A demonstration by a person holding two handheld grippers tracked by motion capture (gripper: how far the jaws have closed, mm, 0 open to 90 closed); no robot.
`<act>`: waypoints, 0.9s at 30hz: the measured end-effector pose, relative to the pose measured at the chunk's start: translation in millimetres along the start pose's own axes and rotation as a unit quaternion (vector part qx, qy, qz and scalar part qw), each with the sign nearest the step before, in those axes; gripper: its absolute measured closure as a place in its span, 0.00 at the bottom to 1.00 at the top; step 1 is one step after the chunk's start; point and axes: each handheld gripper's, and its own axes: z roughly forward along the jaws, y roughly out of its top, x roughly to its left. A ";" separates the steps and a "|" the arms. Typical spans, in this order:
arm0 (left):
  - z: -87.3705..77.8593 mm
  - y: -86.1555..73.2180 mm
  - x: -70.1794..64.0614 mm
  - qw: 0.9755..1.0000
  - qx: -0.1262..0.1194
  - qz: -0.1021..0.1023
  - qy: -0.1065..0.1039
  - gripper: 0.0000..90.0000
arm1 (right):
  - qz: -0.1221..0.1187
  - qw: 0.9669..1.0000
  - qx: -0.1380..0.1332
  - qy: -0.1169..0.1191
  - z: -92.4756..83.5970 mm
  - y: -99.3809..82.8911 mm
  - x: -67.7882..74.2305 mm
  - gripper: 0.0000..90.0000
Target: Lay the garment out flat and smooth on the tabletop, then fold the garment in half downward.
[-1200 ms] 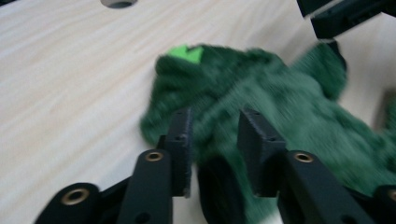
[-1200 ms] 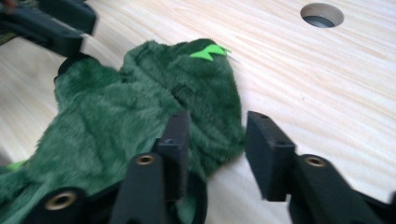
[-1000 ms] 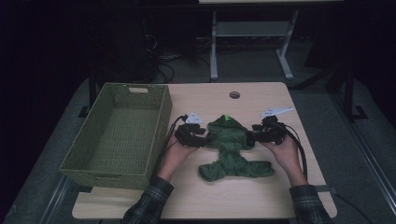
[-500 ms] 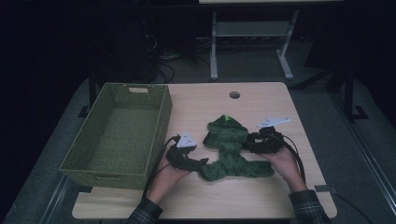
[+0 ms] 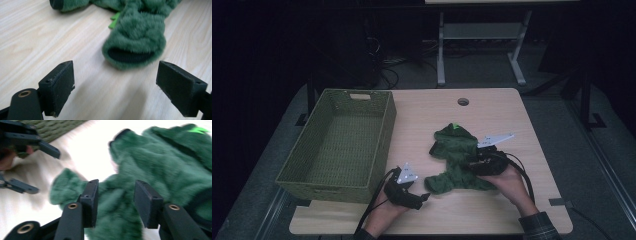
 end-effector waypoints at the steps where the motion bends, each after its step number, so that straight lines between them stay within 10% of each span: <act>1: -0.8 -2.1 -1.2 1.000 0.003 0.000 0.000 0.15 | -0.004 1.000 -0.002 0.006 0.6 0.0 4.0 0.63; 19: -8.4 -26.3 -16.1 1.000 0.001 0.021 -0.010 0.14 | -0.087 0.993 0.018 0.082 44.9 6.2 78.5 0.79; 27: -8.4 -26.4 -14.5 1.000 0.002 0.026 -0.016 0.14 | -0.105 0.991 0.047 0.069 69.4 2.6 90.9 0.79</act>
